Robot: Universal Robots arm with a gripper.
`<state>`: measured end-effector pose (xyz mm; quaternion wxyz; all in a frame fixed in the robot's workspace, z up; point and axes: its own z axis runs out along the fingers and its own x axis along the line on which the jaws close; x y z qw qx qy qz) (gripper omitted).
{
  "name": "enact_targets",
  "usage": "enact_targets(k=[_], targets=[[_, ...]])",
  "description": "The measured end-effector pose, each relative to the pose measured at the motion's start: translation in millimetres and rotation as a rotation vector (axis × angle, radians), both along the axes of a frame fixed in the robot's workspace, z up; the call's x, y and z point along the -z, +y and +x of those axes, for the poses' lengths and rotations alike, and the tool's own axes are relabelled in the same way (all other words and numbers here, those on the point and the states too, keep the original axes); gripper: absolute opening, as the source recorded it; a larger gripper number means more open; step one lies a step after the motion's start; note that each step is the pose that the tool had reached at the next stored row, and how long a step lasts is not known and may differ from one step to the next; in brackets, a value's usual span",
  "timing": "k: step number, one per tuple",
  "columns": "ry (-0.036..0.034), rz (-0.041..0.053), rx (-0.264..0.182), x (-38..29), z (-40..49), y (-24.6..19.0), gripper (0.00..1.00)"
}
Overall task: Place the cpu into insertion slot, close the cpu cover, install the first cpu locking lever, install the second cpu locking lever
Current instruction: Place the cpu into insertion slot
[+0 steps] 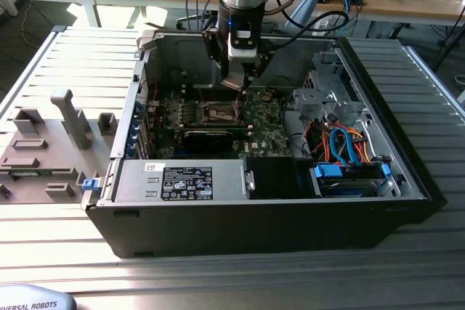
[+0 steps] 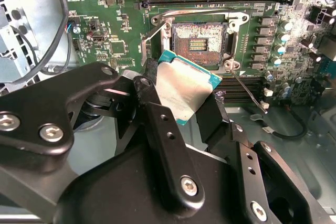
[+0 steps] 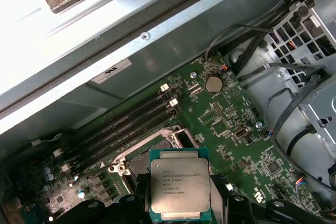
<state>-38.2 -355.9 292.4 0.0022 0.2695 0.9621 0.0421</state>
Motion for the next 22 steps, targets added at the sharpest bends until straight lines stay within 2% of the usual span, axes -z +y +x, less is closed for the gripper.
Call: enact_targets(k=[22], targets=[[0.0000,0.0000,0.014,1.0,0.0,0.0,0.54]])
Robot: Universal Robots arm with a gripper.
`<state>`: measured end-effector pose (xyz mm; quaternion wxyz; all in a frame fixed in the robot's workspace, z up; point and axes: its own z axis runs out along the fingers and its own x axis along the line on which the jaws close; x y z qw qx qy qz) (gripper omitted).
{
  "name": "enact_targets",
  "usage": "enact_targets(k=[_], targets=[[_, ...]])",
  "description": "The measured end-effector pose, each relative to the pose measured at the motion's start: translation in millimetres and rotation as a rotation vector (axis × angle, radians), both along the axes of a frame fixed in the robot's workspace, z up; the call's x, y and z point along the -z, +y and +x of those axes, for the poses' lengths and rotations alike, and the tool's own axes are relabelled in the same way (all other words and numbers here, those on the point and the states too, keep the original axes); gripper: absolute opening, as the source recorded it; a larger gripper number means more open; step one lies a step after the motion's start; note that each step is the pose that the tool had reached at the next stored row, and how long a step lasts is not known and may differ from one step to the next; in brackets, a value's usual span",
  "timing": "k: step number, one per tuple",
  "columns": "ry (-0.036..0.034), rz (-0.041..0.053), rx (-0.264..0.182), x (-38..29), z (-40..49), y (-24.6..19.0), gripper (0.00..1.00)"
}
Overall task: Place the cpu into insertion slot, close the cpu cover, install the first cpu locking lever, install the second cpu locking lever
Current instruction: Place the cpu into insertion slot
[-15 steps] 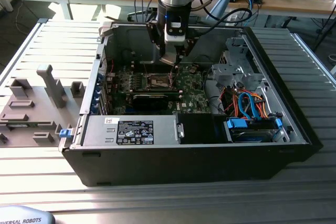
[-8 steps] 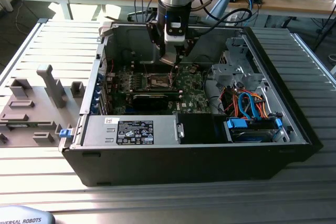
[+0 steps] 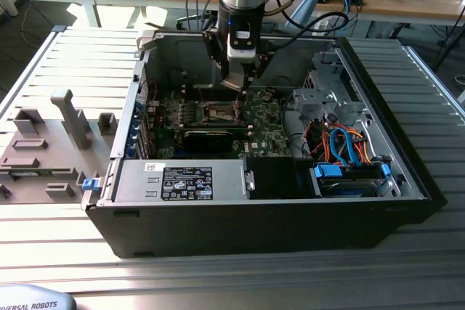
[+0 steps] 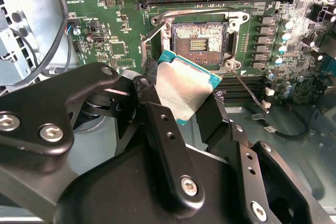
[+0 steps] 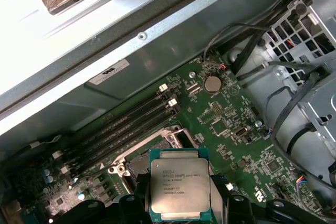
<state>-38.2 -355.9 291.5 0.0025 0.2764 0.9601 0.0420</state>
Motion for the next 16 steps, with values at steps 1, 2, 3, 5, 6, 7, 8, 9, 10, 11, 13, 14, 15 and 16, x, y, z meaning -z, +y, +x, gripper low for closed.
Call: enact_targets(k=[1,2,3,5,6,7,8,9,10,11,13,14,15,16], targets=[[0.0000,0.0000,0.001,0.0,0.0,0.0,0.54],[0.0000,0.0000,0.001,0.1,0.0,0.0,0.54],[0.0000,0.0000,0.002,0.1,0.0,0.0,0.54],[0.0000,0.0000,0.003,0.2,0.0,0.0,0.54],[0.0000,0.0000,0.004,0.2,0.0,0.0,0.54],[0.0000,0.0000,0.004,0.3,0.0,0.0,0.54],[0.0000,0.0000,0.005,0.3,0.0,0.0,0.54],[0.0000,0.0000,0.006,0.4,0.0,0.0,0.54],[0.0000,-0.0001,0.006,0.4,0.0,0.0,0.54],[0.0000,-0.0001,0.007,0.4,0.0,0.0,0.54],[0.0000,-0.0001,0.009,0.5,0.0,0.0,0.54],[0.0000,-0.0001,0.009,0.6,0.0,0.0,0.54],[0.0000,-0.0001,0.010,0.6,0.0,0.0,0.54],[0.0000,-0.0001,0.011,0.6,0.0,0.0,0.54]])
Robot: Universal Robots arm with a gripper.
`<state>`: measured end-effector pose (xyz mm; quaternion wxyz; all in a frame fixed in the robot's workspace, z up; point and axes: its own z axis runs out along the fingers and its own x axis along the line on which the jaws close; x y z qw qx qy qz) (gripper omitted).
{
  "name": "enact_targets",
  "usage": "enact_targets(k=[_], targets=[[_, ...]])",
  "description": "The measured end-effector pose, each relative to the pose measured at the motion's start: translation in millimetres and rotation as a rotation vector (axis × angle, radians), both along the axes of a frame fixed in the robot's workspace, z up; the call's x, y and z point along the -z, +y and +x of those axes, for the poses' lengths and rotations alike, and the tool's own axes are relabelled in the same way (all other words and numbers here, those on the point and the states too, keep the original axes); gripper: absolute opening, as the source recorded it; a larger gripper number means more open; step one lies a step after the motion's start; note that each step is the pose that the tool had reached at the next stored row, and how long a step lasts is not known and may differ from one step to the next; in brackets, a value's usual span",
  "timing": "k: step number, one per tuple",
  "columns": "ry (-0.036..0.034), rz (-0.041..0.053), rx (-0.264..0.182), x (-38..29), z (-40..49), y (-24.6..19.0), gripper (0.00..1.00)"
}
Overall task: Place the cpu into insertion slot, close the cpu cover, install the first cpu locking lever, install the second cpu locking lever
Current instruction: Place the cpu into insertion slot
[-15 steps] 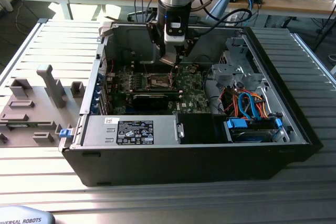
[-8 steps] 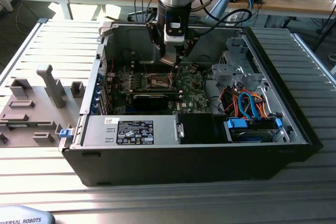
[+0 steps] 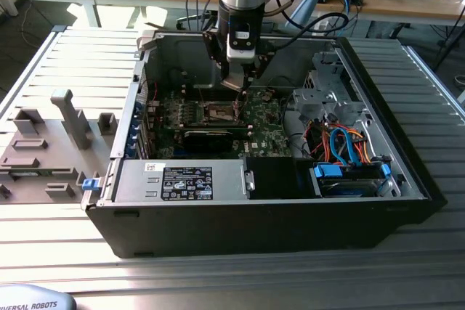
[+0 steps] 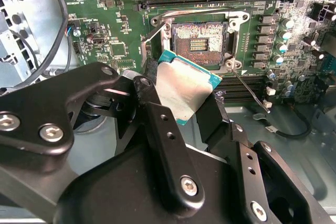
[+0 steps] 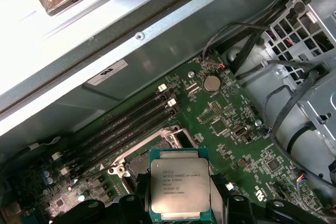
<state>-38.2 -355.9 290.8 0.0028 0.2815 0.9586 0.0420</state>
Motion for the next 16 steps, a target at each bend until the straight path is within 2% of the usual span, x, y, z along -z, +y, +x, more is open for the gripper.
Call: enact_targets(k=[16], targets=[[0.0000,-0.0001,0.012,0.7,0.0,0.0,0.54]])
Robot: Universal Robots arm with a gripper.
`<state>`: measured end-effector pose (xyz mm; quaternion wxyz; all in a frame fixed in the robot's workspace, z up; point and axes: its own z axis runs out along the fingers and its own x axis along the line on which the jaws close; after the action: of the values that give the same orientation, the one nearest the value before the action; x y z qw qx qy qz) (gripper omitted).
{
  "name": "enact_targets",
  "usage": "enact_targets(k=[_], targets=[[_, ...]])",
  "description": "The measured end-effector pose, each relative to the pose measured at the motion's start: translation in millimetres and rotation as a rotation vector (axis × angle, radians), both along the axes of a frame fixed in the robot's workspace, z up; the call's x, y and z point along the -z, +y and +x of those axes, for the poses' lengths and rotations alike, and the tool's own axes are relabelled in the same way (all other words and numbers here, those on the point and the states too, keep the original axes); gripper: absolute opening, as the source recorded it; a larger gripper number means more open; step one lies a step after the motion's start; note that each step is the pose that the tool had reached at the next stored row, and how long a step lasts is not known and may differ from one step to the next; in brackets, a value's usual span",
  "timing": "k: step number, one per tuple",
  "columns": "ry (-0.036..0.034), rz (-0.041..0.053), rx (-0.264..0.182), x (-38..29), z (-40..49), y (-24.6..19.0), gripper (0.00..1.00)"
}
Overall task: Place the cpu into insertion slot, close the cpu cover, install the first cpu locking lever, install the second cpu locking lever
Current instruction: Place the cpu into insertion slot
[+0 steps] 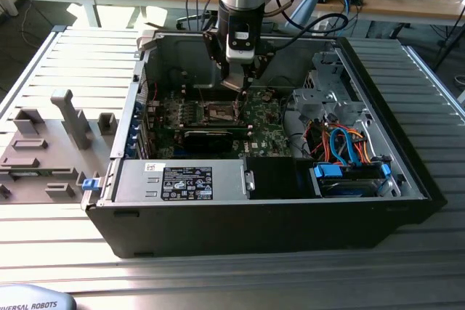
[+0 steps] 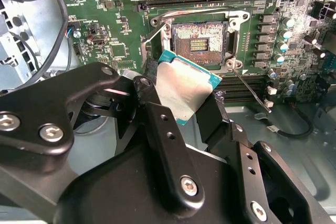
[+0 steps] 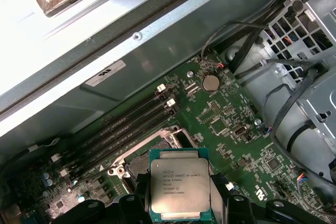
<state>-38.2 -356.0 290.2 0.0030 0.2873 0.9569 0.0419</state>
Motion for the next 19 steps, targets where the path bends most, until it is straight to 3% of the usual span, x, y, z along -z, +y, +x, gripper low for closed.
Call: enact_targets(k=[19], targets=[[0.0000,-0.0001,0.014,1.0,0.0,0.0,0.54]])
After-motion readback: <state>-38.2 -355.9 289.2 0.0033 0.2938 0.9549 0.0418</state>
